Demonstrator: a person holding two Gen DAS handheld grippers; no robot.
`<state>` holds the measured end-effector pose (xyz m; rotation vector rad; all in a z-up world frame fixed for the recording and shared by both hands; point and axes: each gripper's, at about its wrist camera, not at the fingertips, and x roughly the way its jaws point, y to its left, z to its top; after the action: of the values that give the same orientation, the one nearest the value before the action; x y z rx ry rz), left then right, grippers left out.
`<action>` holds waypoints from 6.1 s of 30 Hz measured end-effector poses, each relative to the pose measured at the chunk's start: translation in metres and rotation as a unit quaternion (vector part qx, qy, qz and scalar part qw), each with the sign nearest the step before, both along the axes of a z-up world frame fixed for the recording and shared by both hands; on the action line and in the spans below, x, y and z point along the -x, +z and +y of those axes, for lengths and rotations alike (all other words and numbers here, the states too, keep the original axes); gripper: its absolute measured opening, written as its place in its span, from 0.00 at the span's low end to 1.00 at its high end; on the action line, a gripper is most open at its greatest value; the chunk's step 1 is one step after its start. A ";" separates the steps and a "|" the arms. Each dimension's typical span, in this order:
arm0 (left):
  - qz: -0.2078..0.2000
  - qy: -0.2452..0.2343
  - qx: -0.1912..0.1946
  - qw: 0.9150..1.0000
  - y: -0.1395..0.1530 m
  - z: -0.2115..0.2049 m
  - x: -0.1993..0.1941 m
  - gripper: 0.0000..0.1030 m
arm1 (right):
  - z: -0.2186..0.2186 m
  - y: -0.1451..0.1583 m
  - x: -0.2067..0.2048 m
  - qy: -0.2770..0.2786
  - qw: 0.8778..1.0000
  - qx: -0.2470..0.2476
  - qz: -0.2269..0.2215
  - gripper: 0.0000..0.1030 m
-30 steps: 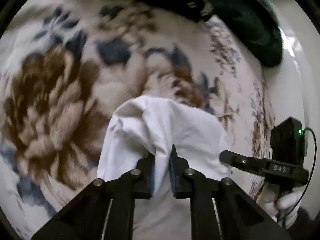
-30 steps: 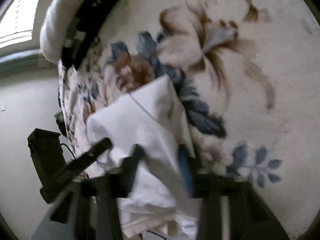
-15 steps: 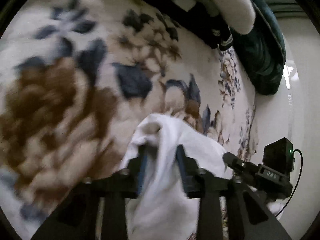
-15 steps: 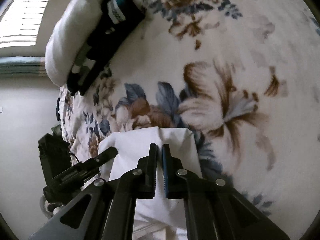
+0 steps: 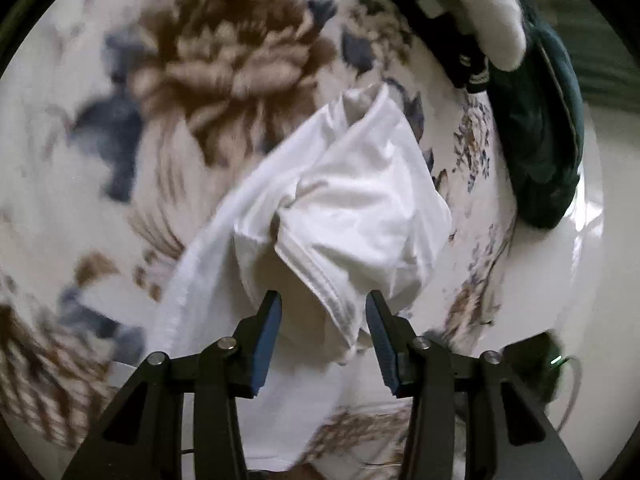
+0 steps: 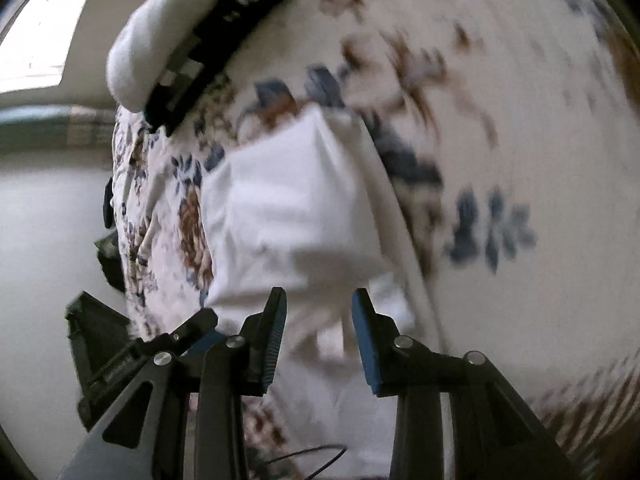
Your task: Fold small clothes
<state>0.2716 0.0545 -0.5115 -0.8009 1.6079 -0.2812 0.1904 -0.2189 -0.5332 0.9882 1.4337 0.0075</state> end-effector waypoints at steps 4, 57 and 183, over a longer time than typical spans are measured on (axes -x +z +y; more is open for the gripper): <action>-0.022 0.011 0.002 1.000 -0.008 -0.011 -0.003 0.23 | 0.002 -0.030 0.018 -0.045 0.997 -0.049 0.039 0.35; -0.056 -0.136 -0.156 0.977 0.003 0.039 0.111 0.87 | -0.003 -0.049 0.137 -0.006 0.994 0.009 0.110 0.45; -0.171 -0.237 -0.089 0.952 0.022 -0.006 -0.003 0.07 | -0.031 -0.018 -0.007 0.079 0.996 0.030 0.011 0.06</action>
<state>0.2749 0.0485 -0.4897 -0.2007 1.4496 -0.5754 0.1973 -0.2504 -0.5509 0.8268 1.5208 0.0694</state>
